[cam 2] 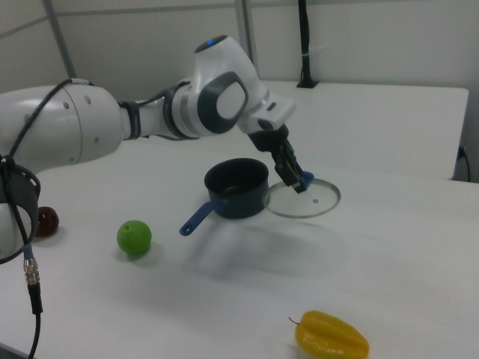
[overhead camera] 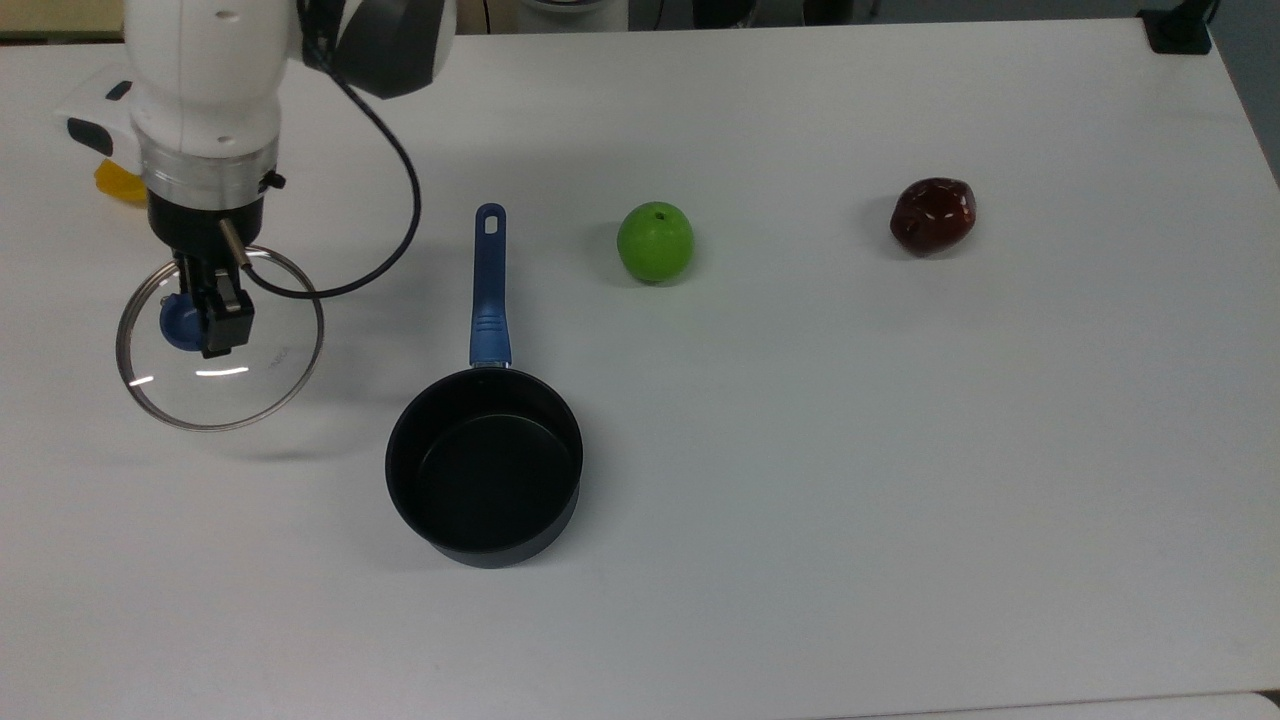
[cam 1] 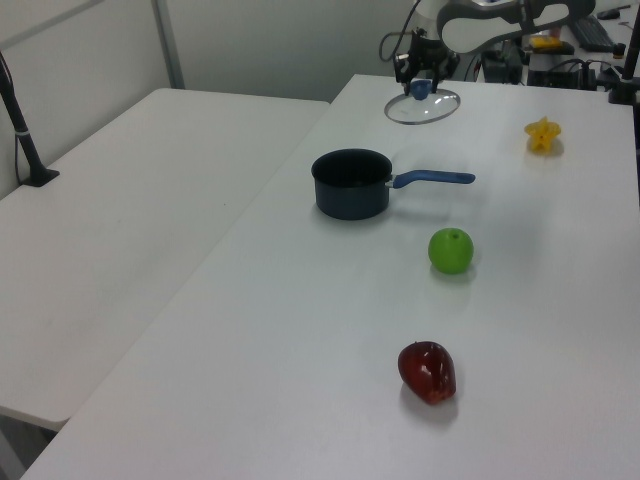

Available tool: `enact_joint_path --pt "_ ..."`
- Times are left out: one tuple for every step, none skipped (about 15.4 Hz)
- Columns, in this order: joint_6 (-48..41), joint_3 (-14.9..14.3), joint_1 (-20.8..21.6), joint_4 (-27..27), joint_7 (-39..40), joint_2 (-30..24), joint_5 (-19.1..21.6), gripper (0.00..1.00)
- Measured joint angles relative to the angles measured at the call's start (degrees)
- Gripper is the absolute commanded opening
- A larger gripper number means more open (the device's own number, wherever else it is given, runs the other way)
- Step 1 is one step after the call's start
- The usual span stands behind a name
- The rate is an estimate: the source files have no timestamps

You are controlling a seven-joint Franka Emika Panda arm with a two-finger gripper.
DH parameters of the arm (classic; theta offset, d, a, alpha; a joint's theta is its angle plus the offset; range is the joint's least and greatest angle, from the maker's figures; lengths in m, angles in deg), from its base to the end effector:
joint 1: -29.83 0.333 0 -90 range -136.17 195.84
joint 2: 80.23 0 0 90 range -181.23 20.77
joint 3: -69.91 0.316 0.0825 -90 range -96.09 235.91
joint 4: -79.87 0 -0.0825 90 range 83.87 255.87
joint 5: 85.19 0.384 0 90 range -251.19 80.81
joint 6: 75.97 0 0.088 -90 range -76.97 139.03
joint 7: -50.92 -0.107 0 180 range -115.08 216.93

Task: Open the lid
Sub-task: 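Lift the glass lid off the saucepan and carry it beside the pan, then lower the glass lid onto the table and open the gripper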

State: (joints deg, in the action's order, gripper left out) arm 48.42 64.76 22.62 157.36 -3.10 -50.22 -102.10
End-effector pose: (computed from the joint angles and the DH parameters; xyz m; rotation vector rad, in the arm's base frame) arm 0.7197 -0.1546 0.4550 2.5423 -1.4027 0.5661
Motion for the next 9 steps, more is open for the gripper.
enact_joint_path --pt "0.9 0.0 -0.6 1.0 0.0 0.0 0.0 0.46" --pt "2.2 0.0 -1.2 2.2 0.0 0.0 0.1 0.46" --pt "4.0 0.0 -1.6 3.3 0.0 0.1 0.1 0.46" --pt "5.9 0.0 -1.8 4.4 0.0 0.2 0.1 0.46" --pt "7.5 0.0 -2.0 5.2 0.0 0.5 0.1 0.46" --pt "8.5 0.0 -2.2 5.7 -0.1 0.9 0.1 0.46" --pt "9.3 0.0 -2.5 6.0 -0.1 1.4 0.1 0.46" --pt "10.2 0.0 -2.9 6.1 -0.1 1.9 0.1 0.46" --pt "11.4 0.0 -3.3 6.2 -0.2 2.4 0.1 0.46"
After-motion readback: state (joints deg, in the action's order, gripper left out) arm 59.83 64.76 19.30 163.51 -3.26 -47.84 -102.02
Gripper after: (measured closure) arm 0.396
